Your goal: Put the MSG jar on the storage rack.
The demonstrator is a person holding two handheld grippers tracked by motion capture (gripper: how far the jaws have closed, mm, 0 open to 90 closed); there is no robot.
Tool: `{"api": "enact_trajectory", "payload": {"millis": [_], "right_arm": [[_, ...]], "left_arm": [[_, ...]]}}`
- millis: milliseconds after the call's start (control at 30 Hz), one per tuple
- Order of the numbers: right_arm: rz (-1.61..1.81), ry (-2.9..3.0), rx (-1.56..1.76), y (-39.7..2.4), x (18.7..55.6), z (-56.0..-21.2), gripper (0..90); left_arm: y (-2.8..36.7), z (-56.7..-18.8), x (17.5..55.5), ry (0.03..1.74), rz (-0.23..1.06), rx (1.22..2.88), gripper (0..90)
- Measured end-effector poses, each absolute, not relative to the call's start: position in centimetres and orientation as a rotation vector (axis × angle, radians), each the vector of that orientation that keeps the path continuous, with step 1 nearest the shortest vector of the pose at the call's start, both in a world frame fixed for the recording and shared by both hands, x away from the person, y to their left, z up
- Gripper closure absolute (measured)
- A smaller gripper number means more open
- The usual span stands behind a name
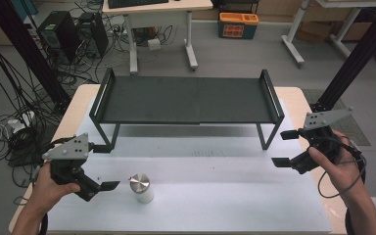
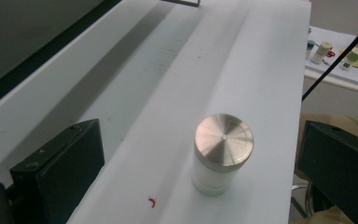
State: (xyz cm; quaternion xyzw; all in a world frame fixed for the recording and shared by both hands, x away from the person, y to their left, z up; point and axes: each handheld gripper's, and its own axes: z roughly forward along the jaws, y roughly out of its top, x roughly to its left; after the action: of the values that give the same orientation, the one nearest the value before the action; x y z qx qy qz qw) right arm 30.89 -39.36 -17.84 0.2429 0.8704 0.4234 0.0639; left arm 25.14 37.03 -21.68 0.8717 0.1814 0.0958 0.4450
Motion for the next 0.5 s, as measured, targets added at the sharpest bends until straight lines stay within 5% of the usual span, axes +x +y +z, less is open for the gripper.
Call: {"api": "enact_trajectory", "payload": {"millis": [500], "right_arm": [[1.304, 2.623, 0.73, -39.6, 30.2, -18.3, 2.5]], "left_arm": [[35.3, -24.9, 25.5, 0.466, 0.185, 2.175, 0.8]]}}
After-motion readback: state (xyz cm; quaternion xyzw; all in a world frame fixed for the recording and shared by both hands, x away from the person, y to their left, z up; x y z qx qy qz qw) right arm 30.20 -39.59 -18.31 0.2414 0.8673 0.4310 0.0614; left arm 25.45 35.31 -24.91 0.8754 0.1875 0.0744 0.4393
